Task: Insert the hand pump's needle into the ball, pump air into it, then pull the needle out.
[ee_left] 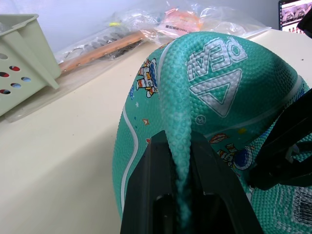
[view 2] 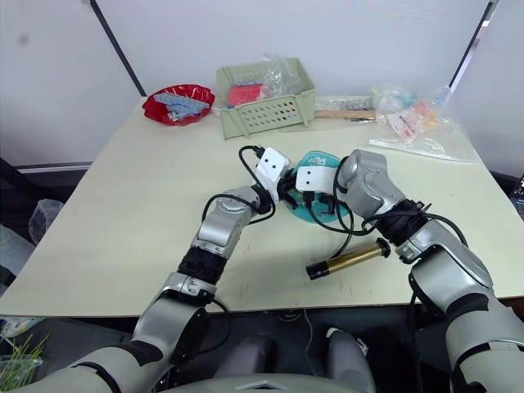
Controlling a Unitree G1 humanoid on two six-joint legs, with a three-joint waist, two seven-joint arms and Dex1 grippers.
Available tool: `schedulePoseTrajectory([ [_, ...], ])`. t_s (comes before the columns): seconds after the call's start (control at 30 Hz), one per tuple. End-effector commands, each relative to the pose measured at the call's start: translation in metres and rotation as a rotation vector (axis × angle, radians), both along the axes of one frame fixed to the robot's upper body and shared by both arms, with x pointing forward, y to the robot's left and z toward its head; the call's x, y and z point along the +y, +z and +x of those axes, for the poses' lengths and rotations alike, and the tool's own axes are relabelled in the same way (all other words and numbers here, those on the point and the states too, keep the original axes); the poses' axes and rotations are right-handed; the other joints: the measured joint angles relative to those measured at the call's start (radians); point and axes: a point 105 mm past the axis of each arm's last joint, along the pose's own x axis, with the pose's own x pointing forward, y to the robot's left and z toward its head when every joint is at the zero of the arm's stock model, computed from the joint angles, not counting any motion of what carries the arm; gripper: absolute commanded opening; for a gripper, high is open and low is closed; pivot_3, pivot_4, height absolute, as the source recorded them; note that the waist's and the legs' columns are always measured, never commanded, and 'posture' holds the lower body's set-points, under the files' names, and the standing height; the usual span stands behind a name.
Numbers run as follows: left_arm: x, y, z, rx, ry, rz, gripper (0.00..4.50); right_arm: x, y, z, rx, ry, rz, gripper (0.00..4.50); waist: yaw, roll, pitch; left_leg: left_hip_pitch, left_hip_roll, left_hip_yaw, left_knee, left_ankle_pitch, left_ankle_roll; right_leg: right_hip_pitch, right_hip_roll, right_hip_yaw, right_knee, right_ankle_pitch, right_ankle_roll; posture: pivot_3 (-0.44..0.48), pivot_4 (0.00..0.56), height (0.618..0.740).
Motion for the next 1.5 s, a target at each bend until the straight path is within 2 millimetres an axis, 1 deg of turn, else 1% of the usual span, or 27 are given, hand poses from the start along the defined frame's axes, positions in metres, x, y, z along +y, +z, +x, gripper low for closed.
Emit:
schedulePoseTrajectory([
  [0.03,-0.013,-0.029,-0.012,0.104,-0.06,0.039,0.0,-0.017,-0.044,-0.008,0.108,-0.054,-0.095,0.33,-0.001,0.0,0.0,0.0,0.0,0.0,0.0,0.0,0.0,0.0,0.0,0.0,0.0,0.0,0.0,0.0,0.15,0.74],
  [0.4,-0.011,-0.03,-0.013,0.106,-0.056,0.041,0.0,-0.012,-0.055,-0.005,0.126,-0.074,-0.097,0.33,-0.01,0.001,-0.003,0.001,0.0,-0.003,-0.002,0.0,0.0,0.0,0.001,0.0,-0.001,0.0,0.0,0.0,0.15,0.74],
  [0.53,-0.012,-0.03,-0.013,0.106,-0.058,0.039,0.0,-0.01,-0.065,-0.005,0.138,-0.098,-0.08,0.33,-0.011,-0.001,-0.005,0.002,0.0,-0.004,-0.003,-0.002,-0.004,0.001,0.001,0.0,-0.001,0.0,0.0,0.0,0.15,0.74],
  [0.6,-0.012,-0.03,-0.013,0.106,-0.059,0.04,0.0,-0.006,-0.069,-0.004,0.141,-0.123,-0.042,0.33,-0.012,-0.003,-0.007,0.006,0.0,-0.004,-0.005,-0.003,-0.004,0.003,0.002,0.001,-0.001,0.0,0.0,0.0,0.15,0.74],
  [0.7,-0.013,-0.03,-0.014,0.107,-0.062,0.041,0.0,-0.003,-0.071,-0.004,0.143,-0.15,-0.004,0.33,-0.016,-0.004,-0.007,0.02,0.0,-0.007,-0.013,-0.003,-0.005,0.016,0.003,0.003,-0.009,-0.002,-0.003,0.0,0.15,0.74],
  [0.9,-0.015,-0.03,-0.013,0.107,-0.067,0.041,0.0,-0.01,-0.077,-0.005,0.145,-0.167,-0.002,0.33,-0.016,-0.004,-0.007,0.021,0.0,-0.009,-0.013,-0.003,-0.006,0.016,0.002,0.004,-0.01,-0.002,-0.003,0.0,0.15,0.74],
  [1.1,-0.013,-0.03,-0.012,0.109,-0.061,0.042,0.0,-0.008,-0.067,-0.004,0.145,-0.183,0.082,0.33,-0.014,-0.004,-0.007,0.021,0.0,-0.009,-0.013,-0.003,-0.006,0.016,0.001,0.004,-0.01,-0.002,-0.003,0.0,0.15,0.74],
  [1.2,-0.011,-0.031,-0.012,0.11,-0.057,0.042,0.0,-0.002,-0.058,-0.005,0.156,-0.197,0.16,0.33,-0.014,-0.002,-0.006,0.02,0.0,-0.01,-0.013,-0.003,-0.006,0.016,0.001,0.003,-0.011,-0.002,-0.004,0.0,0.15,0.74],
  [1.33,-0.011,-0.031,-0.011,0.108,-0.054,0.043,0.0,0.004,-0.036,-0.005,0.169,-0.275,0.301,0.33,-0.011,0.003,-0.001,0.017,0.0,-0.012,-0.013,-0.003,-0.006,0.015,0.0,0.002,-0.013,-0.002,-0.003,0.0,0.15,0.74],
  [1.37,-0.012,-0.031,-0.011,0.108,-0.055,0.043,0.0,0.003,-0.034,-0.007,0.173,-0.281,0.312,0.33,-0.009,0.003,0.001,0.015,-0.001,-0.012,-0.013,-0.003,-0.006,0.014,0.0,0.001,-0.013,-0.001,-0.002,0.0,0.15,0.74],
  [1.5,-0.013,-0.028,-0.009,0.099,-0.061,0.044,0.0,-0.007,-0.024,-0.012,0.156,-0.304,0.342,0.33,-0.001,0.012,0.009,0.012,-0.002,-0.012,-0.014,-0.003,-0.006,0.012,0.0,0.0,-0.014,-0.001,-0.001,0.0,0.15,0.74],
])
